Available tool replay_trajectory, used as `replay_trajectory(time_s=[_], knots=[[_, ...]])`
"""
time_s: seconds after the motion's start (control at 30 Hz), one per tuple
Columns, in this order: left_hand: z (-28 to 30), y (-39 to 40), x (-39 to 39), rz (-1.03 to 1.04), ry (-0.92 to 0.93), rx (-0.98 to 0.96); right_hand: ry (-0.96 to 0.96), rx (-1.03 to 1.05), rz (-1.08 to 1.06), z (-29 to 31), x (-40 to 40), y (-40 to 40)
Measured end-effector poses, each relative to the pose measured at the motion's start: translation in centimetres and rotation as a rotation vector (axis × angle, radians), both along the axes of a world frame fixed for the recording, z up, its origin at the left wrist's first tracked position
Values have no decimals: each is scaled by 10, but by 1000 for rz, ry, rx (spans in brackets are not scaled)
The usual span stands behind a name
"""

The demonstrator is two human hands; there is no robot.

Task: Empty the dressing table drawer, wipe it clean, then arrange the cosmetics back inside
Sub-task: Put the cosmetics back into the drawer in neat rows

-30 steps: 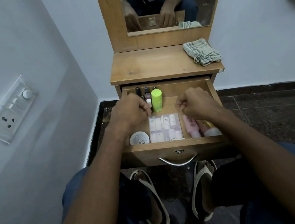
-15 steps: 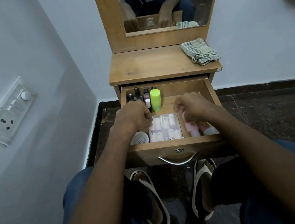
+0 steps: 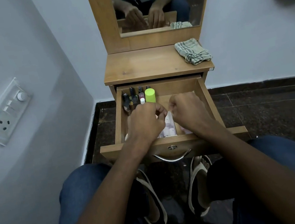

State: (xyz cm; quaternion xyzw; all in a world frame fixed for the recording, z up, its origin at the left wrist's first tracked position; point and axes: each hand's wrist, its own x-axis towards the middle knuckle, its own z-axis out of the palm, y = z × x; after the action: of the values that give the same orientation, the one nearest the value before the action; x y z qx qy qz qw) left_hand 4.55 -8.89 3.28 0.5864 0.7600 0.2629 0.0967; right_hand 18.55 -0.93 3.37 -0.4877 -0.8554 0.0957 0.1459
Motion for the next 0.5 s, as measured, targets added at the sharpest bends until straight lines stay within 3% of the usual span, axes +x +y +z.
replay_trajectory(time_s=[0.23,0.33,0.5], knots=[[2,-26,-2,-170,-168,-28,189,71,-68,-10,13,-38],[-7,-24,6,-69,-110,10,235,155,-80,-15,12,-38],[-15,-13,10,95,19,240,239,188,-62,-17,3,-28]])
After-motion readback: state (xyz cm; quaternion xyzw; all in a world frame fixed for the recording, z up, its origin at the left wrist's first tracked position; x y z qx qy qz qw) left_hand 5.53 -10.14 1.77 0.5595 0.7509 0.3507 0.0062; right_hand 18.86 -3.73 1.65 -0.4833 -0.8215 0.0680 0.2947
